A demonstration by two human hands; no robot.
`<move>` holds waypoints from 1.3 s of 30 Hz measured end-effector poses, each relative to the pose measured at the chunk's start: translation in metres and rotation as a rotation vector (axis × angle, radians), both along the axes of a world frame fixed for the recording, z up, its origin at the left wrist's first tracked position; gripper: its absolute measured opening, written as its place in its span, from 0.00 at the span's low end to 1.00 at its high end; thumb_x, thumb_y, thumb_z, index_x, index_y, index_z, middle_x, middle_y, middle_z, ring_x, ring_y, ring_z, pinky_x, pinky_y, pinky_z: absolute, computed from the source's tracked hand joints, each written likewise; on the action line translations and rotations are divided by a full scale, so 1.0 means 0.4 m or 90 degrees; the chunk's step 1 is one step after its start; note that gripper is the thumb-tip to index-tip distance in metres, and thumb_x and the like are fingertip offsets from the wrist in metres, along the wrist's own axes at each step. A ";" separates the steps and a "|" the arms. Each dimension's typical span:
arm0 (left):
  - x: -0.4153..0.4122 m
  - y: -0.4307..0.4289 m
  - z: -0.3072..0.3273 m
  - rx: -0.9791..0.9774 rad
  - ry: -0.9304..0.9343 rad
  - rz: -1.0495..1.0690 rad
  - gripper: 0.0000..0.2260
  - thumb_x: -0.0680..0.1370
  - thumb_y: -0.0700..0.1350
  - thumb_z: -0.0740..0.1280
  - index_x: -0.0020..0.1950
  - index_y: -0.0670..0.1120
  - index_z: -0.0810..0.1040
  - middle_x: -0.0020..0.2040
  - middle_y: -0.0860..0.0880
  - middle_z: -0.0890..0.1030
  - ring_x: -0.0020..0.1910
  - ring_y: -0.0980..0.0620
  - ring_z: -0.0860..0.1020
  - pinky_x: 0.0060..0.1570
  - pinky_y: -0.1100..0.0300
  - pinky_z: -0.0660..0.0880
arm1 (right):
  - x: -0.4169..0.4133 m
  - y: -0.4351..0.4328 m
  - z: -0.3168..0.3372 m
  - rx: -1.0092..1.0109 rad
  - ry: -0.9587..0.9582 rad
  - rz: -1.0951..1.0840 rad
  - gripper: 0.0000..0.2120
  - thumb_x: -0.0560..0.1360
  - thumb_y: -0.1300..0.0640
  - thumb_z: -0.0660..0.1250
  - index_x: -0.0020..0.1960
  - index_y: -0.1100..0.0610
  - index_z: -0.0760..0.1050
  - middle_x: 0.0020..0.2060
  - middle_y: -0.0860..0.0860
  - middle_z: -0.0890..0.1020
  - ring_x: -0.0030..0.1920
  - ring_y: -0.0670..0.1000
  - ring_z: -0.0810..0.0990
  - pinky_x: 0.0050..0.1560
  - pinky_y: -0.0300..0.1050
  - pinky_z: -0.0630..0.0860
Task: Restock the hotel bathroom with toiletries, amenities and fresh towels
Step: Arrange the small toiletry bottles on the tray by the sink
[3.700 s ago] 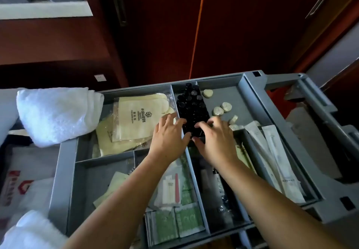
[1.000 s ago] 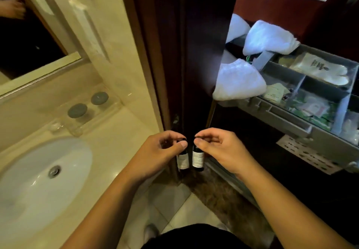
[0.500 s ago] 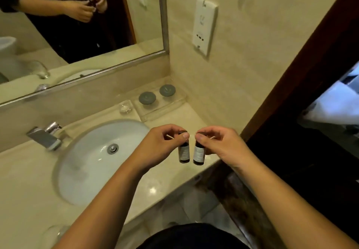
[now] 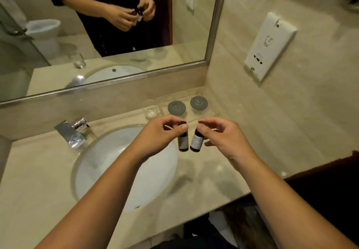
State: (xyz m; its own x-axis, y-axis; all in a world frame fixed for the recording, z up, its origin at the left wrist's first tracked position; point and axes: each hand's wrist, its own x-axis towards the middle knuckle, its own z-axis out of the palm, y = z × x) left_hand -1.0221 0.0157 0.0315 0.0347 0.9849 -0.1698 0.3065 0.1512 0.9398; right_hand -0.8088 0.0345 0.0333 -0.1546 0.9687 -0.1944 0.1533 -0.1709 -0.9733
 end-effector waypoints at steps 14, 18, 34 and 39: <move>-0.110 0.341 -0.077 0.024 0.110 0.170 0.05 0.78 0.49 0.76 0.51 0.59 0.84 0.46 0.61 0.84 0.44 0.57 0.81 0.43 0.69 0.75 | -0.078 0.437 -0.113 0.064 -0.043 0.034 0.11 0.73 0.58 0.79 0.55 0.49 0.86 0.49 0.45 0.88 0.51 0.48 0.86 0.60 0.51 0.81; -0.140 0.434 -0.122 0.026 0.199 0.187 0.07 0.77 0.50 0.76 0.54 0.58 0.83 0.50 0.58 0.83 0.46 0.62 0.81 0.43 0.70 0.73 | -0.106 0.520 -0.166 0.065 -0.067 0.014 0.12 0.73 0.55 0.78 0.54 0.43 0.85 0.49 0.43 0.88 0.53 0.45 0.86 0.61 0.56 0.81; -0.175 0.650 -0.358 -0.023 0.402 0.155 0.09 0.77 0.59 0.72 0.57 0.62 0.81 0.53 0.60 0.80 0.44 0.60 0.79 0.41 0.57 0.77 | -0.157 0.748 -0.350 0.067 -0.224 -0.023 0.14 0.75 0.58 0.76 0.60 0.49 0.84 0.50 0.45 0.87 0.52 0.40 0.84 0.52 0.34 0.78; -0.164 0.663 -0.383 -0.018 0.404 0.162 0.11 0.78 0.59 0.71 0.59 0.62 0.80 0.55 0.61 0.79 0.44 0.59 0.79 0.38 0.59 0.73 | -0.160 0.773 -0.392 0.073 -0.257 -0.004 0.16 0.75 0.56 0.77 0.62 0.49 0.83 0.54 0.43 0.85 0.52 0.41 0.84 0.55 0.37 0.79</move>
